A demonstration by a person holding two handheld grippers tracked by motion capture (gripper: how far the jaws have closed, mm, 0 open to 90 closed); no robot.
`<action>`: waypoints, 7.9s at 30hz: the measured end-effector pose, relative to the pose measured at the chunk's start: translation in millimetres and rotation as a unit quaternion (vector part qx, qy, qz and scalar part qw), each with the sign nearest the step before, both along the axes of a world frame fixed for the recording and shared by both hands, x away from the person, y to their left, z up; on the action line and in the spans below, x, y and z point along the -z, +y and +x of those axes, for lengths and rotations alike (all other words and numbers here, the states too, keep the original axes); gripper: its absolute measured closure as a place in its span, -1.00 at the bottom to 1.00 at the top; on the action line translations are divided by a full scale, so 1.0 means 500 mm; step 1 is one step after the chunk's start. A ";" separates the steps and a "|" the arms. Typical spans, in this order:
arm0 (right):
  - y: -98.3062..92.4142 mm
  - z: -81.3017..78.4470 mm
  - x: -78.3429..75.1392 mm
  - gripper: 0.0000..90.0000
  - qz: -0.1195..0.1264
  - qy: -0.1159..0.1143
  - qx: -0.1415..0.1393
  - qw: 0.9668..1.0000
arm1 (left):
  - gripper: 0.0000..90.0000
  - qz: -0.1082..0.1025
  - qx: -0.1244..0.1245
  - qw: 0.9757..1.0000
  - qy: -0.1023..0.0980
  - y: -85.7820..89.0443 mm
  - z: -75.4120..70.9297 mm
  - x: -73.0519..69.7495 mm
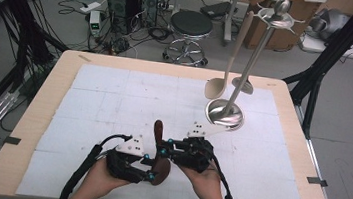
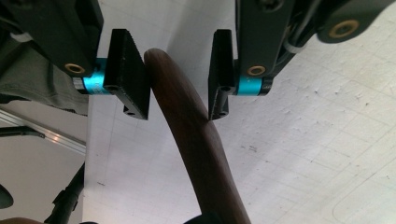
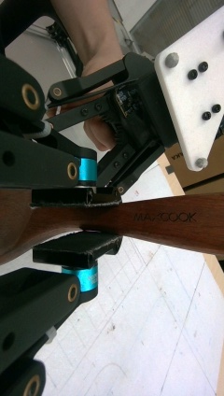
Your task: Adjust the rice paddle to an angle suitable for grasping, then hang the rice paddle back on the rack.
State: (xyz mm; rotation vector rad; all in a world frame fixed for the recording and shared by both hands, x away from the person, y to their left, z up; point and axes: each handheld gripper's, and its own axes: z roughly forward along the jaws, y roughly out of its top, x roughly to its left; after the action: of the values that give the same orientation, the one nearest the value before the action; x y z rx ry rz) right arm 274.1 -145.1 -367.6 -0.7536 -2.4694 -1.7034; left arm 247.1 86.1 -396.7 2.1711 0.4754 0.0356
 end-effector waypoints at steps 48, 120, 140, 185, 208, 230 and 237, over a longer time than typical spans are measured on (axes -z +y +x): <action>-0.118 0.022 -0.031 0.72 0.012 -0.026 0.012 1.000 | 0.25 -0.015 -0.043 0.999 -0.016 0.062 -0.004 0.005; -0.303 0.121 -0.250 0.72 0.014 -0.076 0.090 0.993 | -0.87 -0.046 -0.132 0.990 -0.010 0.137 0.010 0.020; -0.312 0.157 -0.320 0.72 0.013 -0.090 0.108 0.990 | -0.96 -0.039 -0.137 0.990 -0.011 0.140 0.006 0.021; -0.332 0.237 -0.375 0.47 0.009 -0.086 0.207 0.975 | -0.96 -0.046 -0.145 0.988 -0.011 0.158 0.003 0.018; -0.351 0.187 -0.360 0.08 0.028 -0.103 0.203 0.973 | -0.96 -0.050 -0.145 0.988 -0.009 0.158 0.002 0.017; -0.323 0.151 -0.307 -0.16 0.025 -0.101 0.160 0.982 | -0.96 -0.051 -0.150 0.987 -0.009 0.161 0.001 0.017; -0.313 0.146 -0.286 -0.24 0.026 -0.098 0.157 0.982 | -0.96 -0.053 -0.151 0.987 -0.010 0.164 0.000 0.016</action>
State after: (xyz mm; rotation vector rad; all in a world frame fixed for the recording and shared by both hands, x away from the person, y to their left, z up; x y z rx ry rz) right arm 347.1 -301.6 -224.6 -1.0664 -2.5262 -2.0275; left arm 247.1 168.3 -404.7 1.9767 0.7752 0.1936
